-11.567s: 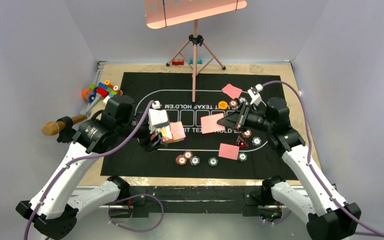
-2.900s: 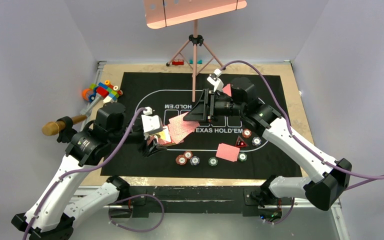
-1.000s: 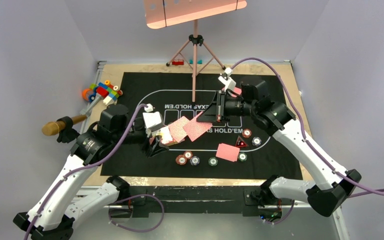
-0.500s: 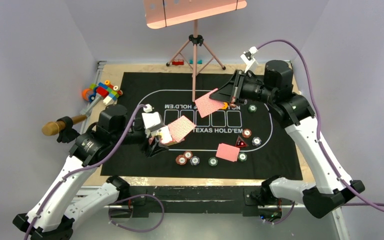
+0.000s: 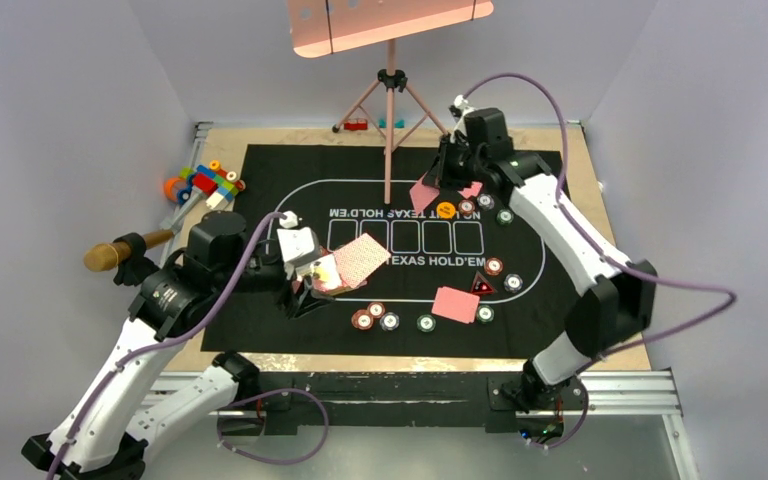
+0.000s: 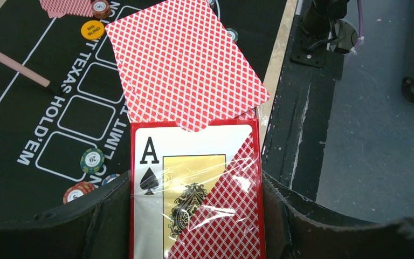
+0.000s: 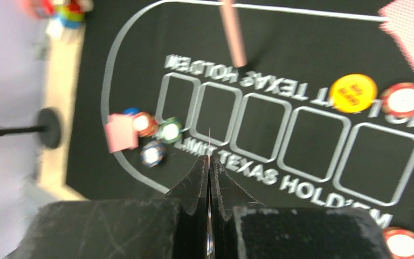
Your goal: Distribute texas hold em gaming equipment
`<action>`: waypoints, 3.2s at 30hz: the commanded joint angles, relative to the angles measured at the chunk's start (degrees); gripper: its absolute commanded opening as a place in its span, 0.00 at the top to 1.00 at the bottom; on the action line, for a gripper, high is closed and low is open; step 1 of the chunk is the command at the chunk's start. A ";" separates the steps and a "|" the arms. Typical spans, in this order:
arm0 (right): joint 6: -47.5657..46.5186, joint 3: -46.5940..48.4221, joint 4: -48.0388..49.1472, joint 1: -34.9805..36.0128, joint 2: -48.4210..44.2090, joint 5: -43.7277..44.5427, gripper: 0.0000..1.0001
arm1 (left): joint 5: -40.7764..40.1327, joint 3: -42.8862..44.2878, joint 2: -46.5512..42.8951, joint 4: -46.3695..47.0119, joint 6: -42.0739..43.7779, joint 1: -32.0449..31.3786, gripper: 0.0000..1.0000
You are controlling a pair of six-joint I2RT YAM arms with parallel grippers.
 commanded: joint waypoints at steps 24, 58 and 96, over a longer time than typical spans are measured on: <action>-34.18 6.14 22.15 24.40 31.11 65.63 1.00 | 5.79 8.63 -1.16 -0.22 -3.30 0.30 1.00; -15.87 -0.78 16.57 28.84 34.86 40.29 0.41 | 7.20 9.25 0.11 -0.21 -2.74 0.22 1.00; 22.72 -17.14 23.42 -0.30 -18.97 -29.72 0.08 | 6.38 6.57 -0.68 -0.41 0.73 0.23 1.00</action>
